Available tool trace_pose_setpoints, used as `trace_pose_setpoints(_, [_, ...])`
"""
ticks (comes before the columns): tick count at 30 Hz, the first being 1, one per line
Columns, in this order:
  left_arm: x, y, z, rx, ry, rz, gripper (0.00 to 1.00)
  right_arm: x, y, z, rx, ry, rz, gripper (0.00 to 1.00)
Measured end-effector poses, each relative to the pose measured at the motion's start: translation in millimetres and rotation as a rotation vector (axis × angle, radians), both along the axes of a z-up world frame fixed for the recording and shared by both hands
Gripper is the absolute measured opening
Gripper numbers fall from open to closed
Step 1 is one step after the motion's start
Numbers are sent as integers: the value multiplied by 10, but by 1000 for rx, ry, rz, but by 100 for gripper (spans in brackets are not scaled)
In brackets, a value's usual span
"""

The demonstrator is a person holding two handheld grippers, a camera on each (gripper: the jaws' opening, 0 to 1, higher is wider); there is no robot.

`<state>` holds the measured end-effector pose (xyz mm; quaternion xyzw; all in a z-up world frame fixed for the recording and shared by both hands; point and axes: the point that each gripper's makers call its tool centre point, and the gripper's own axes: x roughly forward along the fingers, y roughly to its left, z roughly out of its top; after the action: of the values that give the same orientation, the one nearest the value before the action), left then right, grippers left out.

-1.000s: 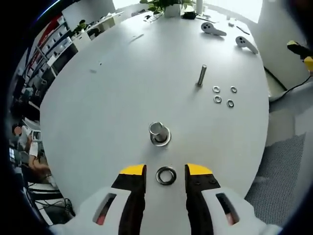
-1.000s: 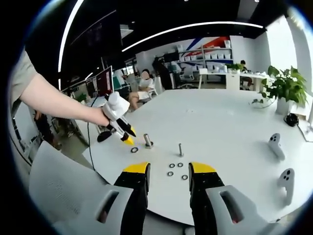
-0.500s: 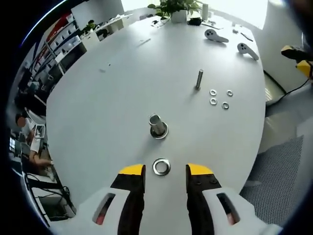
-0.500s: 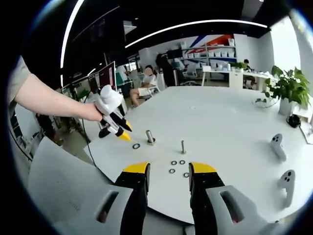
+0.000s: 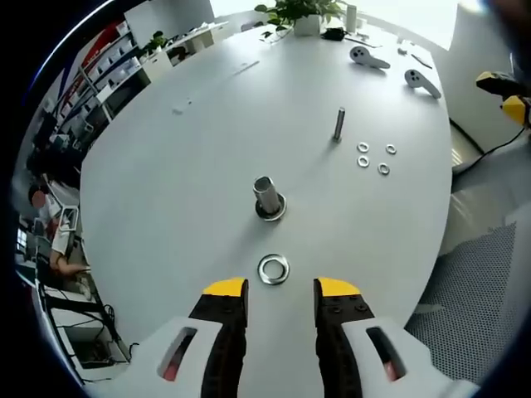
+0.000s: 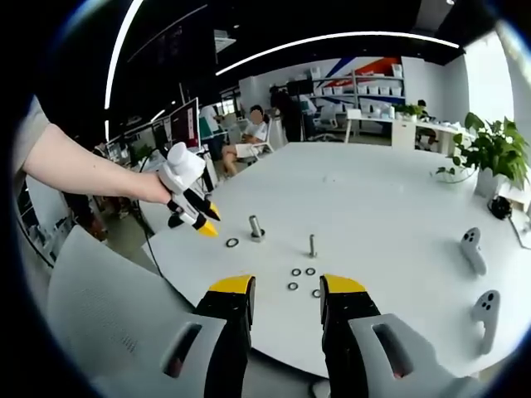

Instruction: Place the washer onto the threaded stud by aligning its center hole with the stud, sliding it down to the base, and recovering from edge contact or off-axis alignment until the washer reaches the visible bottom stop.

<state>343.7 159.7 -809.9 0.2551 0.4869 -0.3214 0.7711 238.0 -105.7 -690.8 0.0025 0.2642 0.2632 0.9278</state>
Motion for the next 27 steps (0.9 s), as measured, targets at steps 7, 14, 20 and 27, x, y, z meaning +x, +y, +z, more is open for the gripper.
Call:
trace_pose_setpoints(7, [23,33,36,-4,-8,27,34,-1,18,9,8,-2,6,33])
trace_pose_setpoints(14, [-29,50,39,-1,-6,39,34,-10,30,-9,-1,4,13,33])
trace_pose_setpoints(20, [-78,70,35,9,2,42,33,-19,24,-17,-1,9,10,34])
trace_pose_setpoints(27, [-113,71,21,27,2,27,33,-8,-7,-3,-3,2,-7,34])
